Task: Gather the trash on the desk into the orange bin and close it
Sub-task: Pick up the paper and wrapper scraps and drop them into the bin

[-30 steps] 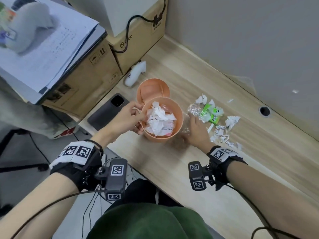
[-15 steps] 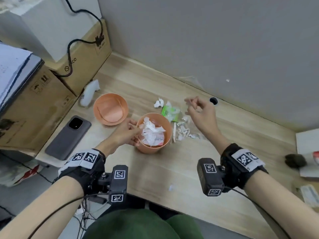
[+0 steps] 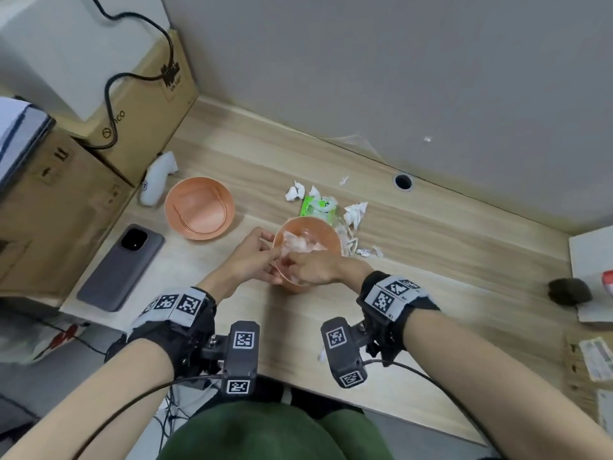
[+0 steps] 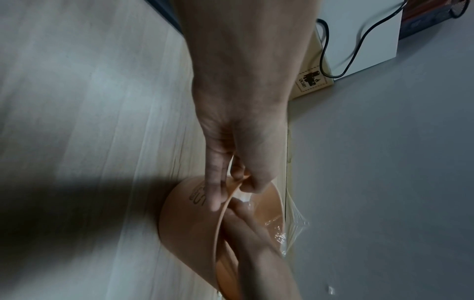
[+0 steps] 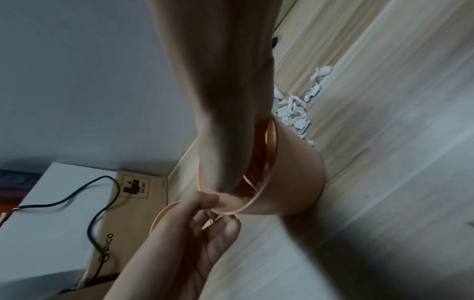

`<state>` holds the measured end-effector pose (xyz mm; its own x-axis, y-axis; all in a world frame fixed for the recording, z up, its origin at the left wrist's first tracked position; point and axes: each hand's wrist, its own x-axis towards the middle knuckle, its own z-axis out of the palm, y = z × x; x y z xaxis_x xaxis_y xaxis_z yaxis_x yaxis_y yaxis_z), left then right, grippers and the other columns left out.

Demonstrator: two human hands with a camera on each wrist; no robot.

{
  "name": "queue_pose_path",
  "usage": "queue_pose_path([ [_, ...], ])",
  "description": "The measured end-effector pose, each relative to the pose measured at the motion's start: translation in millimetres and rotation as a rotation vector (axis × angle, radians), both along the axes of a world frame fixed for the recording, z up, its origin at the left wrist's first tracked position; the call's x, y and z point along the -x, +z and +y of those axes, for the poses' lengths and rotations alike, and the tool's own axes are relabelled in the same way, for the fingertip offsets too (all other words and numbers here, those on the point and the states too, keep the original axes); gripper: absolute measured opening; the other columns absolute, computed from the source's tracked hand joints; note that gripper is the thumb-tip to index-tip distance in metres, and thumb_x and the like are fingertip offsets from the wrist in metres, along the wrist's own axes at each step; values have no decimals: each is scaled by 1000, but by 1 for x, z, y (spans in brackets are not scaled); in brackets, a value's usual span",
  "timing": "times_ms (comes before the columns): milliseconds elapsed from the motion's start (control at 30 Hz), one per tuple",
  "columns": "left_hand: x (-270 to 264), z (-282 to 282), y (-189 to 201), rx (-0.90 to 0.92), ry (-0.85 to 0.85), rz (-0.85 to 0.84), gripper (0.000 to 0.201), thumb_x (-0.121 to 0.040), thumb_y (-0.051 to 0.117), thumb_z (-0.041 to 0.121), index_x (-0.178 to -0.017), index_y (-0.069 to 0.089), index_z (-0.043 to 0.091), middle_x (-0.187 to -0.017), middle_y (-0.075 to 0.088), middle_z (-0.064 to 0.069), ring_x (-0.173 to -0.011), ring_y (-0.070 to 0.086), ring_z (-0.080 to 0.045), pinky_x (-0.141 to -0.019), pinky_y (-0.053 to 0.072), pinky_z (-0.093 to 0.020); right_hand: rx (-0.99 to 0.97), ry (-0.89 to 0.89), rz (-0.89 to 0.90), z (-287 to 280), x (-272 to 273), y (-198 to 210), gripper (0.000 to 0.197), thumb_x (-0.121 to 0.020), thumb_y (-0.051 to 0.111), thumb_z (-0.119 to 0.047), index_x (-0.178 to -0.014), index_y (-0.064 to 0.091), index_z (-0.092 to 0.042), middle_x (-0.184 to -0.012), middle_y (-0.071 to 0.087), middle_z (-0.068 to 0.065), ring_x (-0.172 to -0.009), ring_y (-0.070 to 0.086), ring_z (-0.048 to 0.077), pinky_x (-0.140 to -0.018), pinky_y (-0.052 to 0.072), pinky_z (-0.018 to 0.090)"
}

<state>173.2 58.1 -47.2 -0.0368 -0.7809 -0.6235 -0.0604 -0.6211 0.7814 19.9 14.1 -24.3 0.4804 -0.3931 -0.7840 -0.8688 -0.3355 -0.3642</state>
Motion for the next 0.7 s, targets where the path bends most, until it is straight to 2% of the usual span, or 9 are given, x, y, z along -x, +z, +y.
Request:
queue_pose_path([
  [133, 2, -3, -1, 12, 7, -13, 35, -90, 65, 17, -117, 45, 8, -91, 58, -16, -54, 67, -18, -64, 62, -36, 17, 33, -181, -7, 5, 5, 44, -83, 46, 3, -126, 49, -6, -120, 60, 13, -100, 53, 21, -79, 36, 25],
  [200, 0, -2, -2, 10, 6, -13, 34, -89, 64, 14, -118, 45, 7, -89, 60, -15, -55, 67, -19, -68, 63, -40, 139, 13, -351, -10, 11, 11, 38, -77, 52, 5, -112, 59, -8, -109, 59, 8, -98, 50, 19, -84, 37, 29],
  [267, -2, -2, -2, 5, 13, -16, 34, -89, 61, 9, -119, 44, 6, -89, 59, -14, -56, 66, -20, -70, 63, -41, 435, 5, -484, -10, 19, 12, 41, -72, 63, -4, -111, 61, -15, -114, 54, 7, -108, 46, 25, -94, 39, 38],
  [367, -4, -3, -3, 4, 28, -14, 34, -90, 64, 15, -117, 44, 7, -88, 58, -13, -56, 65, -19, -63, 63, -35, 740, -328, -300, -8, 34, 9, 73, -68, 76, -32, -131, 41, -30, -130, 36, 9, -122, 34, 30, -102, 34, 47],
  [467, -5, -6, -4, -5, 29, -24, 32, -93, 62, 17, -118, 45, 8, -89, 58, -13, -55, 66, -18, -63, 63, -37, 454, -678, -187, -8, 50, 1, 97, -70, 77, -39, -144, 15, -32, -142, 21, 15, -132, 29, 38, -105, 36, 50],
  [533, -5, -6, -5, -12, 16, -26, 33, -93, 61, 18, -119, 44, 8, -91, 58, -14, -56, 67, -19, -65, 63, -37, 272, -778, -238, -6, 56, -6, 86, -75, 73, -29, -141, 18, -33, -133, 30, 15, -118, 44, 38, -83, 54, 45],
  [600, -5, -6, -6, -21, -6, -24, 35, -92, 62, 18, -120, 43, 8, -91, 59, -14, -56, 68, -20, -68, 63, -38, 265, -757, -262, -4, 57, -5, 62, -81, 64, -26, -131, 29, -32, -122, 43, 14, -96, 55, 33, -49, 54, 35],
  [633, -5, -6, -7, -25, -13, -26, 35, -93, 62, 18, -121, 43, 8, -91, 60, -15, -56, 68, -21, -70, 63, -40, 315, -692, -250, -6, 57, -2, 49, -85, 58, -27, -127, 34, -30, -116, 51, 14, -85, 58, 31, -45, 51, 33],
  [700, -5, -7, -7, -24, -10, -35, 34, -93, 61, 19, -120, 44, 8, -93, 60, -16, -57, 68, -22, -70, 63, -41, 447, -548, -191, -15, 56, 11, 25, -91, 44, -25, -116, 45, -25, -102, 65, 13, -71, 61, 32, -54, 52, 39],
])
